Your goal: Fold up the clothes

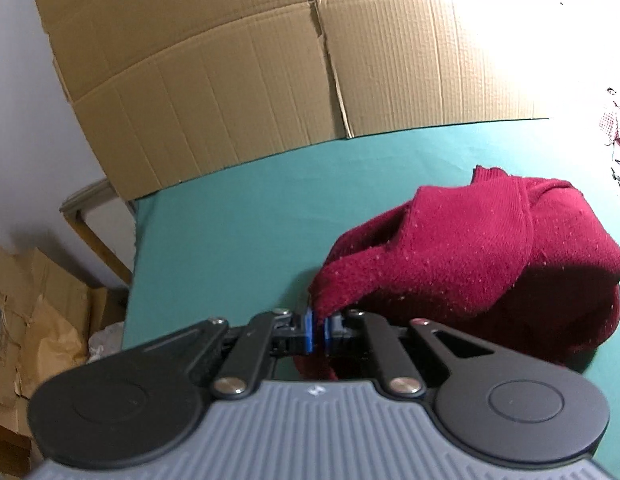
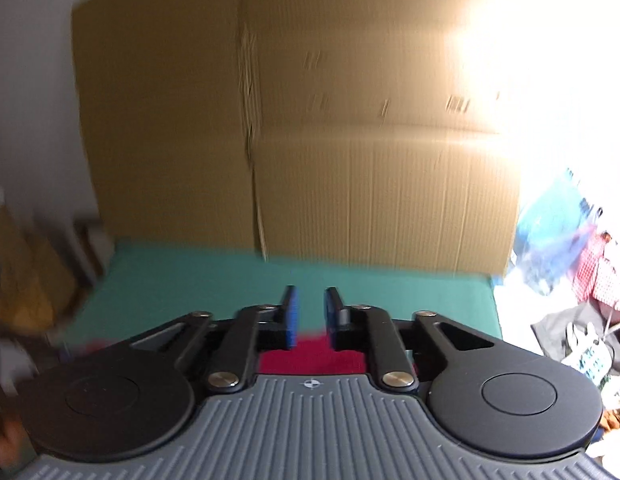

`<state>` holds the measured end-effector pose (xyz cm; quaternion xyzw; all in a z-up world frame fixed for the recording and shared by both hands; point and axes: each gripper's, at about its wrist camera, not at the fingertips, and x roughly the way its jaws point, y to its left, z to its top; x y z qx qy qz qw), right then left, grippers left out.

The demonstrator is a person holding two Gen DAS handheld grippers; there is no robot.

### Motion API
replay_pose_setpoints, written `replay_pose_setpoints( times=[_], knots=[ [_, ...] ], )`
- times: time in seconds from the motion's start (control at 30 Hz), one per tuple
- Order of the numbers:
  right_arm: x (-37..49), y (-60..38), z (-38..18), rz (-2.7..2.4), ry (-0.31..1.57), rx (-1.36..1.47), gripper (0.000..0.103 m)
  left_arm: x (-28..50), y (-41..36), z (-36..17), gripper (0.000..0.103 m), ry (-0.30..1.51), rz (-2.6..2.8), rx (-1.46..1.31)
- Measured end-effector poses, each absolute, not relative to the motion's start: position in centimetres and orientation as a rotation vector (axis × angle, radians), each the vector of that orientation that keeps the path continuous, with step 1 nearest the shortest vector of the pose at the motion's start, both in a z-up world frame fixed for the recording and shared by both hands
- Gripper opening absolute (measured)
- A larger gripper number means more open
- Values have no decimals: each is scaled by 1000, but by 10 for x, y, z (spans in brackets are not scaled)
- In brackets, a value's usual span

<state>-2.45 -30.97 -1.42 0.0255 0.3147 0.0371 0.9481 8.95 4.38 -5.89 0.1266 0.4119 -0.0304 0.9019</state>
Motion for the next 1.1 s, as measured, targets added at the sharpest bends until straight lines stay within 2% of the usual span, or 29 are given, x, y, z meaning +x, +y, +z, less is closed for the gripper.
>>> replay_pose_setpoints(
  times=[0.03, 0.07, 0.1, 0.27, 0.3, 0.33, 0.37, 0.57, 0.77, 0.87, 0.93, 1.1],
  knots=[
    [-27, -308, -28, 65, 676, 40, 60, 90, 45, -61, 6, 856, -61, 261],
    [-29, -306, -43, 56, 708, 31, 67, 90, 46, -62, 6, 860, -59, 258],
    [-32, -304, -57, 51, 735, 24, 69, 89, 47, -63, 6, 865, -54, 258],
    [-30, -289, -123, 28, 870, -59, 70, 86, 48, -63, 6, 901, -27, 275],
    [-26, -286, -131, 19, 890, -67, 63, 85, 47, -63, 6, 897, -27, 281],
    [-23, -286, -138, 11, 906, -55, 32, 85, 46, -62, 6, 893, -27, 288],
    [-20, -288, -142, 9, 921, -24, 15, 84, 45, -61, 6, 891, -26, 290],
    [-10, -284, -98, 35, 789, 98, 15, 80, 72, -35, 6, 847, -3, 215],
    [-23, -314, 8, 142, 451, 312, 15, 65, 115, 32, 6, 701, 37, 139],
    [-40, -314, 28, 126, 365, 234, 15, 48, 142, 43, 10, 670, 61, 123],
    [-42, -310, 21, 94, 412, 134, 18, 41, 154, 25, 17, 714, 81, 129],
    [-43, -311, -41, -68, 630, -44, 27, 24, 176, -38, 17, 870, 130, 156]
  ],
)
